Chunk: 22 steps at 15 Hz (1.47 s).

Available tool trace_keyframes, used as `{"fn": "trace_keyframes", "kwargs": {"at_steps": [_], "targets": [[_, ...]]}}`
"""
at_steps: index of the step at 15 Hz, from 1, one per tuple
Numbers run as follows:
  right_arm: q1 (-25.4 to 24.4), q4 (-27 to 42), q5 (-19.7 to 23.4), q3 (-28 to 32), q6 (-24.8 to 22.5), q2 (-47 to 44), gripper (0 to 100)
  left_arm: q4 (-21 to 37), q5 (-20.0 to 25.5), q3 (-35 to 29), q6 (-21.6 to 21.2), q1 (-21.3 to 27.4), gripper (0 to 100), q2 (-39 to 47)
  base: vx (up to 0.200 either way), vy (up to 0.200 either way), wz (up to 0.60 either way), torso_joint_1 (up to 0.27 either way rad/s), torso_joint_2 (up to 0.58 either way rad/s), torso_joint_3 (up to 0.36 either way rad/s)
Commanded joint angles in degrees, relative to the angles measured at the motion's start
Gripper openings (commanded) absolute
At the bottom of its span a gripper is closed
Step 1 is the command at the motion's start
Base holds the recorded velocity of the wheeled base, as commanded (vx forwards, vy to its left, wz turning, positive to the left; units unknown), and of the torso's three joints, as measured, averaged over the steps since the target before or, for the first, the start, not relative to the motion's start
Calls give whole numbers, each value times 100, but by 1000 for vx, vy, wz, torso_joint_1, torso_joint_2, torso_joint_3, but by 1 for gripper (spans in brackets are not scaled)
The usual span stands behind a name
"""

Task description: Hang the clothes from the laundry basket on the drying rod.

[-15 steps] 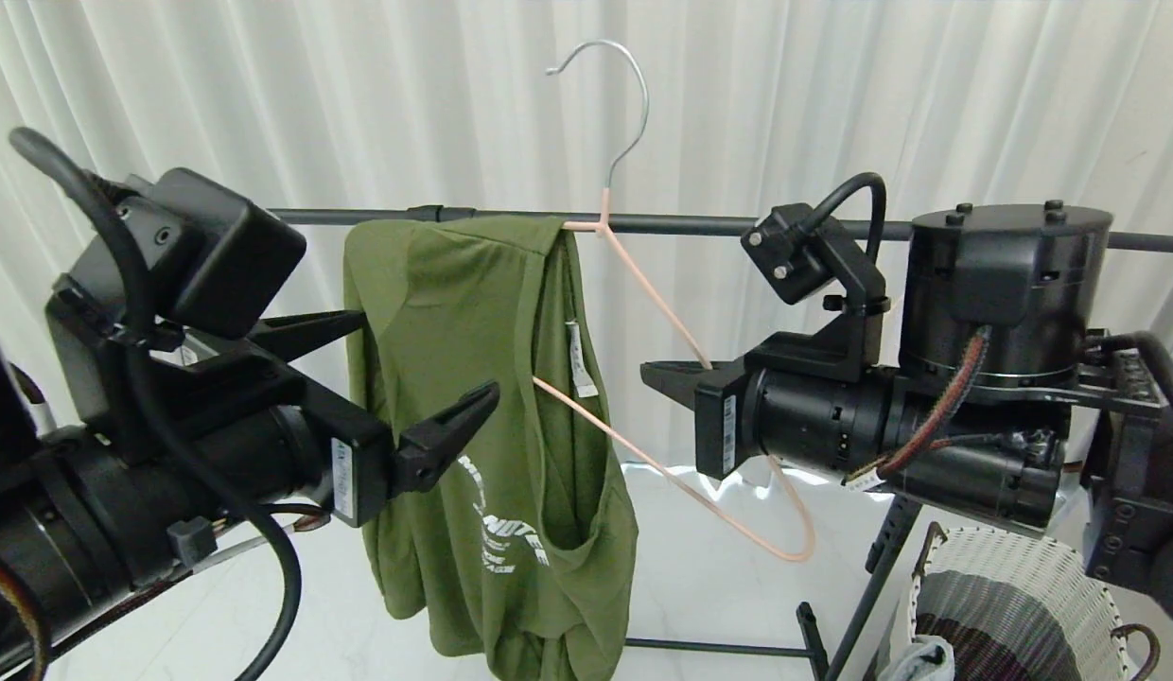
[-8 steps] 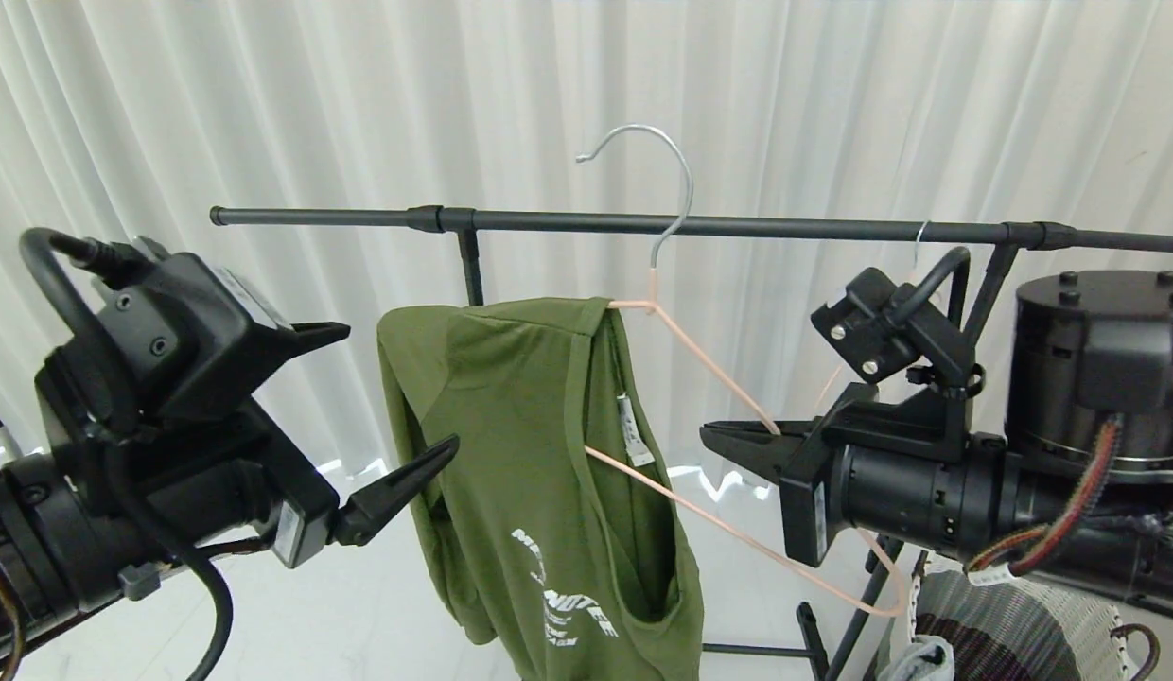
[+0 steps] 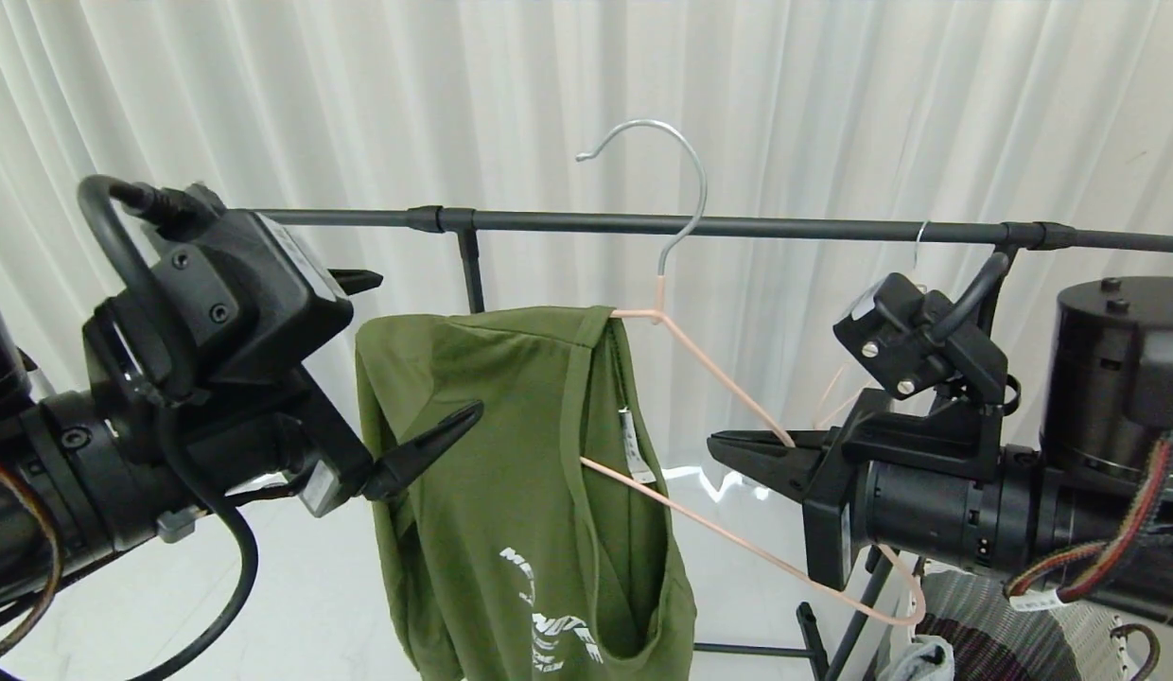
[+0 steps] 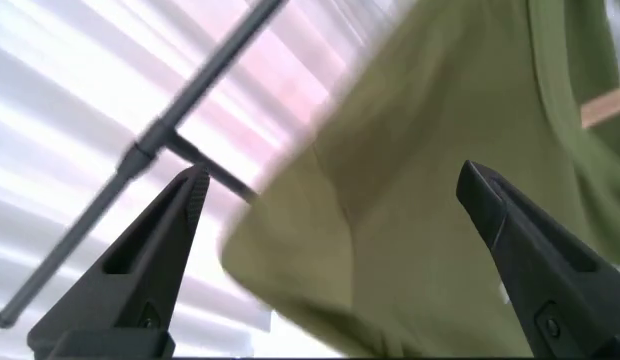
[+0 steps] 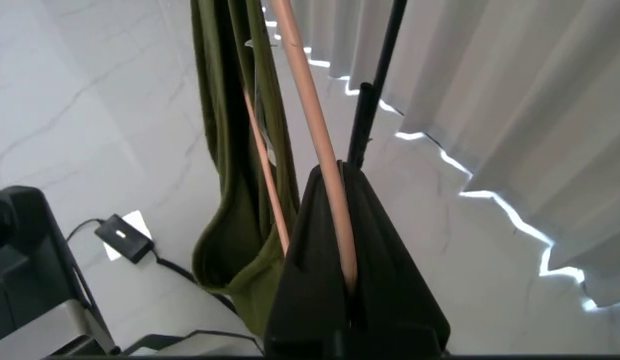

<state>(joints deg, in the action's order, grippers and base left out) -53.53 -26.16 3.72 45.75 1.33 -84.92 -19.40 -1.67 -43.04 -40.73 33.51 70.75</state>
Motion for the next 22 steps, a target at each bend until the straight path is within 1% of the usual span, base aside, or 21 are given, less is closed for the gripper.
{"fn": "trace_keyframes", "kwargs": {"at_steps": [1,3,8,13,16,17,22], "targets": [[-8,-21,6,39,-19,-113,0,6,0,-116,21,112,100,158,0,0,0,0,0,0],[-131,-232,24,13,-27,-165,0,6,-18,-257,30,103,100,360,0,0,0,0,0,0],[-211,-258,94,-14,-36,-156,0,6,-35,-556,197,6,100,694,0,0,0,0,0,0],[-360,-258,112,-31,-45,-148,0,6,-35,-529,206,6,100,712,0,0,0,0,0,0],[-404,-258,129,-40,-212,-165,0,6,-35,-529,206,6,100,703,0,0,0,0,0,0],[-430,-258,138,-40,-221,-165,0,6,-26,-529,206,6,0,703,0,0,0,0,0,0],[-509,-258,164,-101,-221,-156,0,6,0,-486,223,6,0,668,0,0,0,0,0,0]]}}
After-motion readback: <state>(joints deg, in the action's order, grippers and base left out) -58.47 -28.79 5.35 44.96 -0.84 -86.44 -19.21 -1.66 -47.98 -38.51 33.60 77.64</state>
